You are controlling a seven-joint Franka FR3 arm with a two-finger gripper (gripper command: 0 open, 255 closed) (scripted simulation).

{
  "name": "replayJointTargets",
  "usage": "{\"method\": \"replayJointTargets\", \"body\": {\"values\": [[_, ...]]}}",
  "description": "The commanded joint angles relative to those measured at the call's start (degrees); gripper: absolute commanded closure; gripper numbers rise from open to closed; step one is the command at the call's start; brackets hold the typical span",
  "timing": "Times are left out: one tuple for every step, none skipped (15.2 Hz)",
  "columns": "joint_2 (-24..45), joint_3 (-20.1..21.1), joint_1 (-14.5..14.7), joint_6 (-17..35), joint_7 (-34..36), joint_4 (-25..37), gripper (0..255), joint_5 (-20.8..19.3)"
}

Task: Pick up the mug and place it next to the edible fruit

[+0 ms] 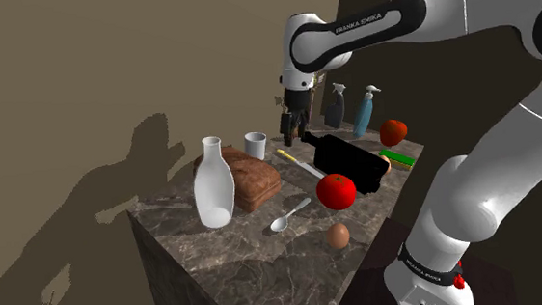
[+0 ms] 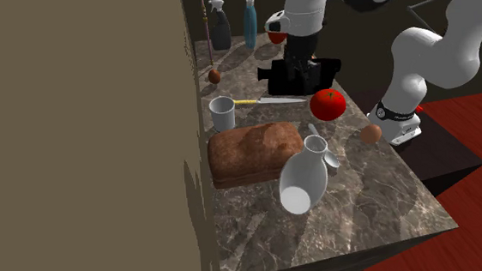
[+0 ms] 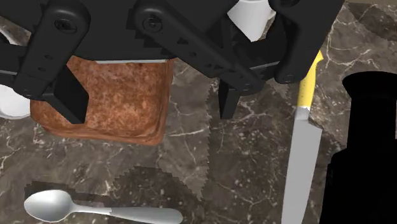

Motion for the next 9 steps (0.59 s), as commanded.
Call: {"method": "replayJointTargets", "body": {"values": [[4.2, 0.1, -0.2, 2.3, 0.4, 2.6, 0, -0.6], [6.3, 0.1, -0.3, 3.3, 0.7, 4.0, 0, -0.9], [8.4, 0.1, -0.3, 4.2, 1.0, 5.4, 0, -1.2], [10.5, 0.2, -0.4, 5.1, 1.2, 7.0, 0, -1.5], [12.5, 0.2, -0.5, 5.8, 1.5, 8.6, 0, -1.8], [14.6, 0.1, -0.5, 6.5, 1.8, 10.2, 0, -2.2], [16.7, 0.1, -0.6, 7.2, 2.1, 12.0, 0, -2.5], [18.8, 0.1, -0.6, 7.7, 2.4, 13.8, 0, -2.8], [20.9, 0.0, -0.7, 8.2, 2.7, 15.7, 0, -3.1]]}}
